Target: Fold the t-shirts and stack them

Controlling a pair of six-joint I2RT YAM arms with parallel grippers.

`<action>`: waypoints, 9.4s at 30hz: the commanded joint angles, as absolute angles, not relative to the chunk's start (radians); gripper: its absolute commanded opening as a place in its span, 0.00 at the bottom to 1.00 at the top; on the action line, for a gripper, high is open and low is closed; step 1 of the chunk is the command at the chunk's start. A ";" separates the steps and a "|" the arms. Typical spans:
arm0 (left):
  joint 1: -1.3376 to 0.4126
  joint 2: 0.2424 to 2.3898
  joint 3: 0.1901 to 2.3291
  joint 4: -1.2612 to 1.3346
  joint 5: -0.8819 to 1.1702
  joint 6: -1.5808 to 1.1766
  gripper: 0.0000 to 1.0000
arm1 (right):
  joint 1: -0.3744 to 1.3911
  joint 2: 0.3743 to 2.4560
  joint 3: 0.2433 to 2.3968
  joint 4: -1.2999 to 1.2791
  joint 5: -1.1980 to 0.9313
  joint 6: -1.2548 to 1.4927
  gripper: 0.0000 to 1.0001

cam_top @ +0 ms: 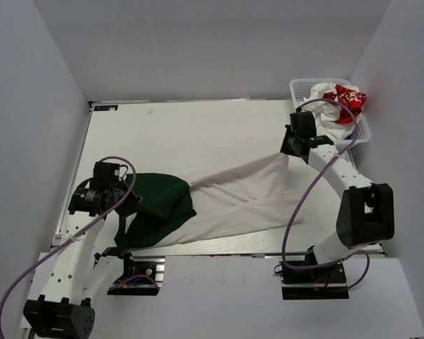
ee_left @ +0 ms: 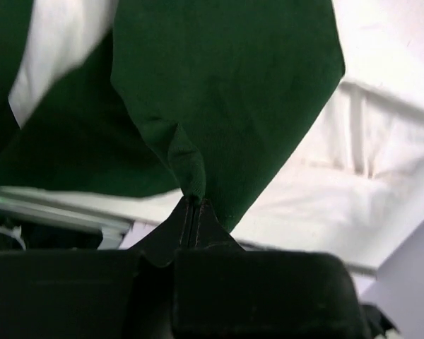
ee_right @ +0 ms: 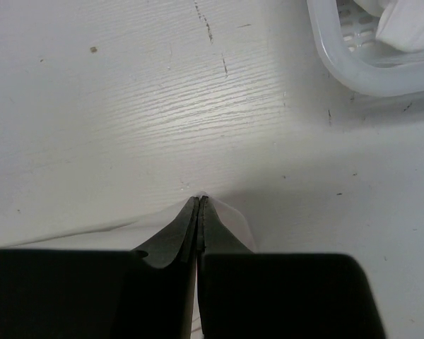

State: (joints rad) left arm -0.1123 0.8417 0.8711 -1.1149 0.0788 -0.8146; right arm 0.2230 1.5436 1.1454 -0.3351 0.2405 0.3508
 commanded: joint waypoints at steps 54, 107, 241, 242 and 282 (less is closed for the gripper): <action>-0.104 1.636 0.871 -0.626 0.055 -0.696 1.00 | 0.341 1.519 0.752 -0.153 -0.012 0.399 0.90; -0.474 1.909 1.808 -0.409 0.319 -0.567 1.00 | 0.844 1.029 0.686 -0.583 0.244 0.615 0.90; -0.500 1.882 1.361 -0.591 0.084 -0.661 0.77 | 0.351 1.779 1.415 -0.081 -0.131 0.370 0.90; -0.500 1.882 1.352 -0.574 0.106 -0.661 0.74 | 0.336 1.749 1.273 -0.084 -0.121 0.373 0.90; -0.661 1.600 0.804 -0.478 0.307 -0.779 0.00 | 0.345 1.365 0.565 -0.276 -0.360 0.397 0.00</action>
